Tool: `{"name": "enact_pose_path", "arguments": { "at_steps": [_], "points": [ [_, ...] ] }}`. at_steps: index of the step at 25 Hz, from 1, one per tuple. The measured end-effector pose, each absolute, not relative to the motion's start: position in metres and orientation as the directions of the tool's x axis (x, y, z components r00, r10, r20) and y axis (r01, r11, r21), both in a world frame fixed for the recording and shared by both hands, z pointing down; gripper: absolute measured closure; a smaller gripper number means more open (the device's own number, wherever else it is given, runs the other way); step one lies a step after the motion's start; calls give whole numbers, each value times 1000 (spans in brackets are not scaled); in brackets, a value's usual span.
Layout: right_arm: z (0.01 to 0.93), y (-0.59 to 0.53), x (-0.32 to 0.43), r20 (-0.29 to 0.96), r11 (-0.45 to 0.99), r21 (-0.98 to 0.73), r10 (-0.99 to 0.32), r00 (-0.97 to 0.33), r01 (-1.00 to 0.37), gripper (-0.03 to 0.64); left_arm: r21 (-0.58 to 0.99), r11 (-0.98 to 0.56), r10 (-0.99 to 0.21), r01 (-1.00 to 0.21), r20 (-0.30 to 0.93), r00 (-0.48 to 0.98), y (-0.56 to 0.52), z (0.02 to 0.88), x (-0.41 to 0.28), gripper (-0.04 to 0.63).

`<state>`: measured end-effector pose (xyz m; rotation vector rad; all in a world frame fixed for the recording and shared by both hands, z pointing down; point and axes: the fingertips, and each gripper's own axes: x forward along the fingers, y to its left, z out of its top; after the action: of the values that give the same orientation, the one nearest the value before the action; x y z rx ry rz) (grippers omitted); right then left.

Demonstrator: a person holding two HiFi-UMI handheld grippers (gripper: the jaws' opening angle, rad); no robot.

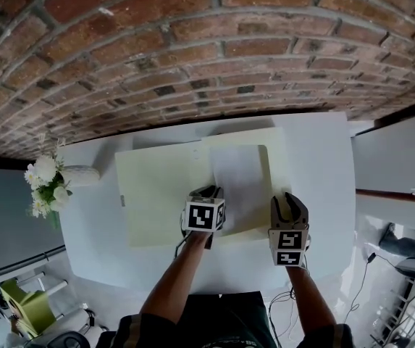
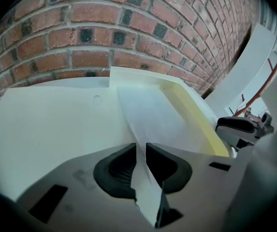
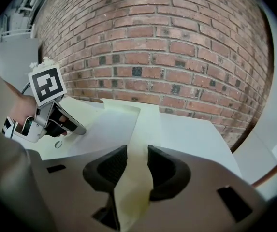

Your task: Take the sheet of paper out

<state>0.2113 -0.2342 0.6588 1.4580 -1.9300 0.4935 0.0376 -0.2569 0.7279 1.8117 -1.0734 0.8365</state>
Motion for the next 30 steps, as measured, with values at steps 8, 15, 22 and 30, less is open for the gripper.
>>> {"name": "enact_pose_path", "arguments": {
  "at_steps": [8, 15, 22, 30],
  "points": [
    [659, -235, 211, 694, 305, 89, -702, -160, -948, 431, 321, -287, -335, -903, 849, 408, -256, 731, 40, 545],
    [659, -234, 211, 691, 304, 103, -707, -152, -947, 431, 222, -358, -357, -907, 865, 353, -256, 734, 42, 567],
    [659, -234, 211, 690, 304, 106, -708, -150, -947, 431, 191, -351, -388, -917, 861, 328, -256, 733, 40, 584],
    [659, -234, 210, 689, 305, 112, -709, -147, -946, 431, 248, -278, -413, -928, 841, 349, -257, 726, 31, 586]
  ]
}}
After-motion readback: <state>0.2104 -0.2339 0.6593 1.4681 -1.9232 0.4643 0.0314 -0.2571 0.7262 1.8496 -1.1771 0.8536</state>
